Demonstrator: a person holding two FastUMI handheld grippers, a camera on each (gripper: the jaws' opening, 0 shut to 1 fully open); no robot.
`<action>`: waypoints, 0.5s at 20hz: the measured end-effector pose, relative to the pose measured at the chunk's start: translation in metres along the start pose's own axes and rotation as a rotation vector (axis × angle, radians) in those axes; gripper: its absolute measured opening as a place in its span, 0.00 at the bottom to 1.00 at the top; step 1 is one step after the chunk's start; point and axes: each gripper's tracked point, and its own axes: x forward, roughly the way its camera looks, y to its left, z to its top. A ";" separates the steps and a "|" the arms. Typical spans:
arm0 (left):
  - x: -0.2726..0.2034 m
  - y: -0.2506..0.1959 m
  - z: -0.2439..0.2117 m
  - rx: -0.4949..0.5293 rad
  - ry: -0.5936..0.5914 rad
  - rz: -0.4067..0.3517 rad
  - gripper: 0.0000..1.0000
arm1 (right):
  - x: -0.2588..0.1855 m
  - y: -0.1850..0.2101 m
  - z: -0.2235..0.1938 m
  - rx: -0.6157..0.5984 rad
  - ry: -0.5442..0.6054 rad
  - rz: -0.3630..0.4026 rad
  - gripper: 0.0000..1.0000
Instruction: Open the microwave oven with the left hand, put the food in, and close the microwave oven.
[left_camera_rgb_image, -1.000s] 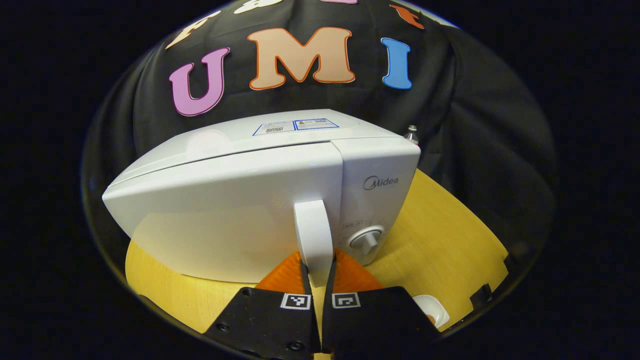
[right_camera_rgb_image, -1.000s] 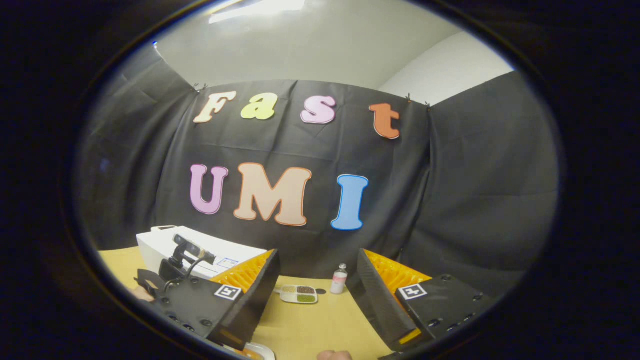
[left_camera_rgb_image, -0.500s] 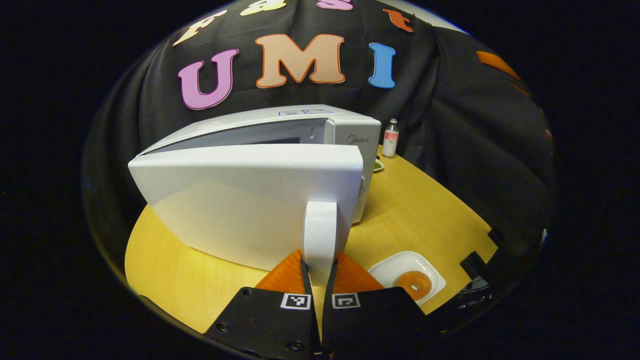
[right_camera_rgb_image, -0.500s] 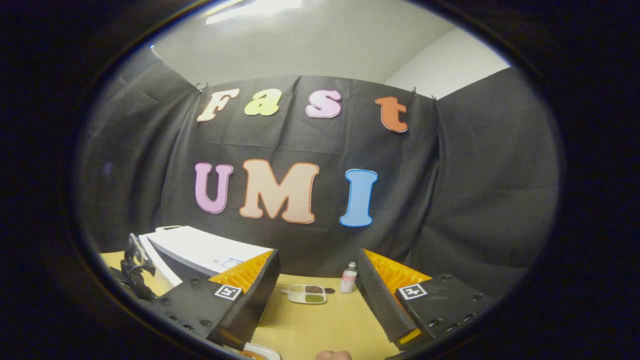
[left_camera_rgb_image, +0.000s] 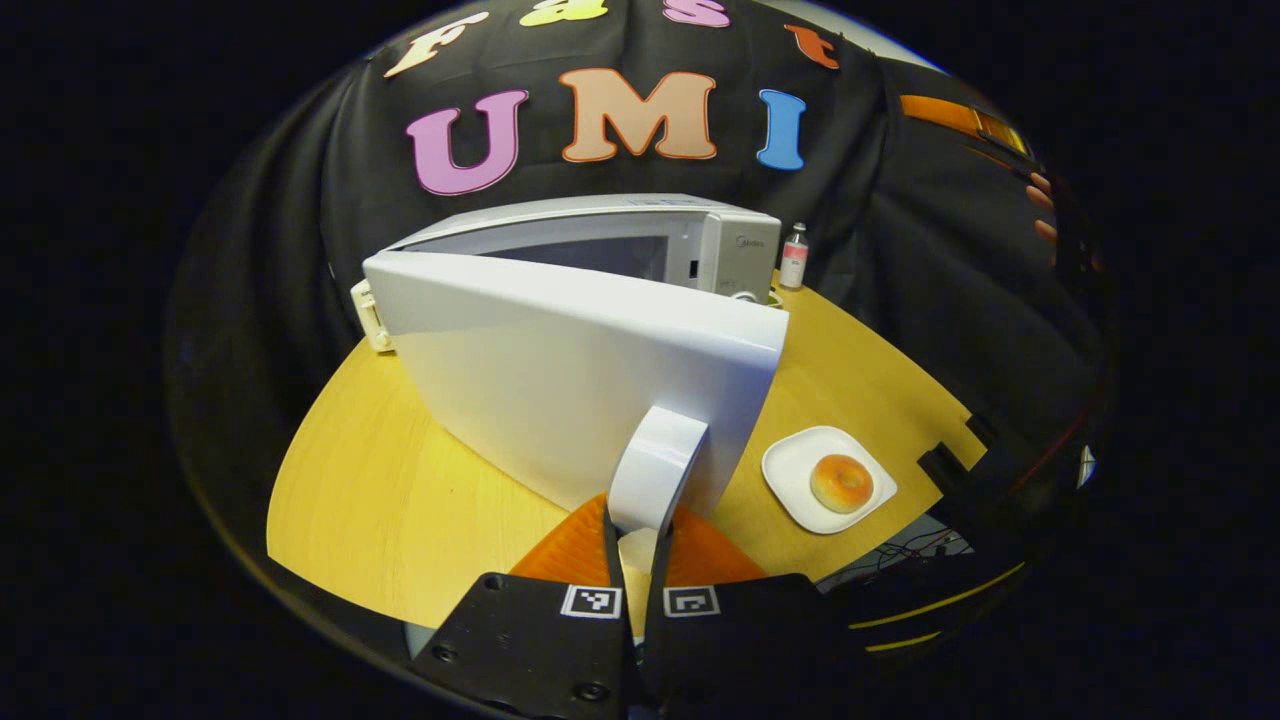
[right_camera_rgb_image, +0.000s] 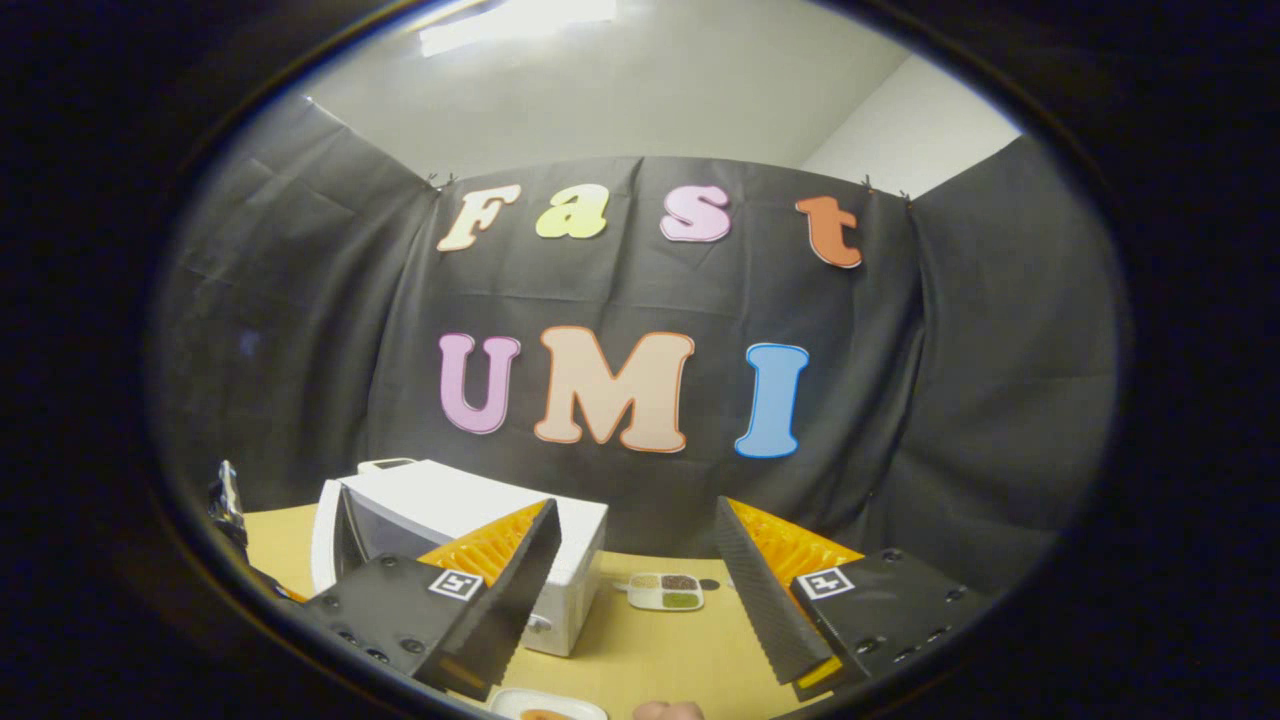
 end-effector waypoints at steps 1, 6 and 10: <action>-0.008 0.008 -0.005 -0.004 -0.005 0.020 0.01 | -0.002 0.004 -0.001 -0.007 0.002 0.007 0.96; -0.037 0.051 -0.025 -0.055 -0.017 0.111 0.01 | -0.006 0.033 -0.002 -0.019 0.007 0.040 0.97; -0.058 0.095 -0.039 -0.092 -0.031 0.209 0.01 | -0.001 0.055 -0.007 -0.028 0.020 0.068 0.97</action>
